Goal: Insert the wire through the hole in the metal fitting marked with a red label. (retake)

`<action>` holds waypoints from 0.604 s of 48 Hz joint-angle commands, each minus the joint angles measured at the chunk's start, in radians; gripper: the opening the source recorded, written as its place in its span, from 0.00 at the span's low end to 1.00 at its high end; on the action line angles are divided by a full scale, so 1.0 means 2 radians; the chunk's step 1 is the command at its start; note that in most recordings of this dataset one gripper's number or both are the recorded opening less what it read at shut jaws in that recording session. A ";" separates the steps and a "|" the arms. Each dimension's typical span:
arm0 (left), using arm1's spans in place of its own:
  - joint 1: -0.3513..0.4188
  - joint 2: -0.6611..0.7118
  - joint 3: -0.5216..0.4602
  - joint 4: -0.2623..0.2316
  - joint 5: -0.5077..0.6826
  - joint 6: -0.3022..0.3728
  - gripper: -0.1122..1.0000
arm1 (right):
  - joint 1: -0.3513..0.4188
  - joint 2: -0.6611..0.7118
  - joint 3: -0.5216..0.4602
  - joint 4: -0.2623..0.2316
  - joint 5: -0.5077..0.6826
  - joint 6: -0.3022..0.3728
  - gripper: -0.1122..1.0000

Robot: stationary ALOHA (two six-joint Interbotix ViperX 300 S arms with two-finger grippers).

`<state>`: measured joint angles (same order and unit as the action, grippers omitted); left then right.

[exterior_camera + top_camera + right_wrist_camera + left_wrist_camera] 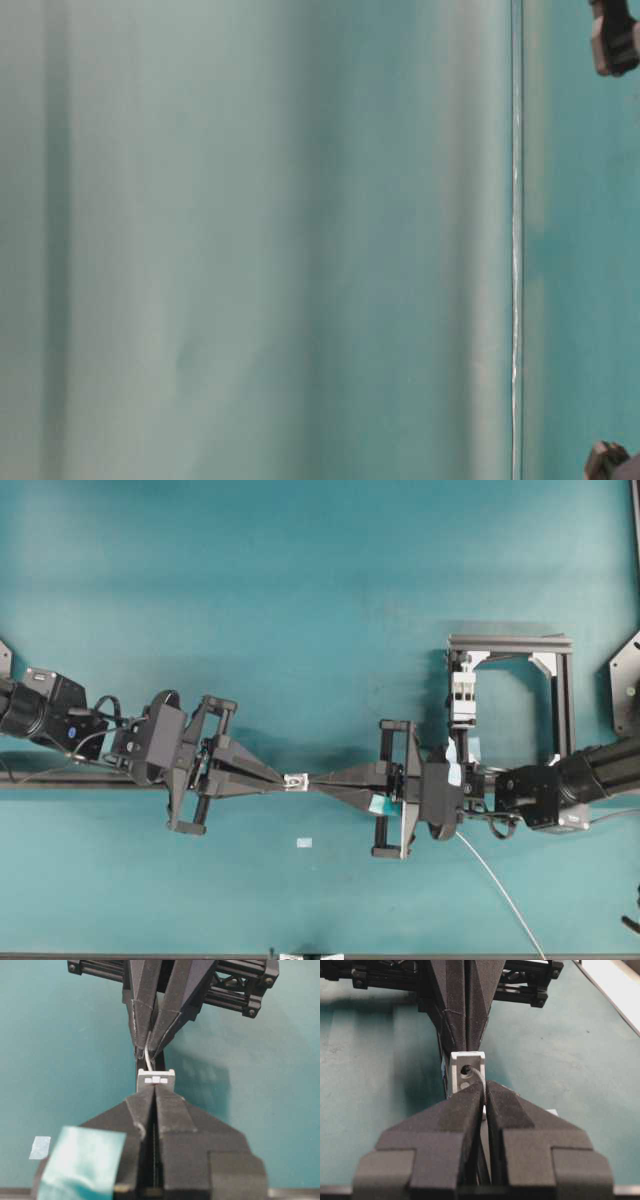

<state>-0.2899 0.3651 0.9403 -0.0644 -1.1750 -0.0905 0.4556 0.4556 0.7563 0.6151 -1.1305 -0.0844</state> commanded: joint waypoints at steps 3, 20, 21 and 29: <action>-0.003 -0.015 -0.003 0.003 -0.002 0.002 0.01 | -0.002 -0.005 -0.004 0.000 -0.002 0.001 0.12; -0.004 -0.015 -0.002 0.003 -0.001 0.002 0.01 | -0.002 -0.006 -0.002 0.002 -0.001 0.002 0.12; -0.004 -0.015 -0.002 0.003 -0.001 0.002 0.01 | -0.002 -0.008 -0.002 0.001 -0.001 0.002 0.12; -0.005 -0.015 -0.002 0.003 -0.001 0.002 0.01 | -0.002 -0.015 0.003 0.002 0.000 0.002 0.12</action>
<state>-0.2915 0.3651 0.9419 -0.0629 -1.1735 -0.0890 0.4556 0.4556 0.7593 0.6151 -1.1305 -0.0798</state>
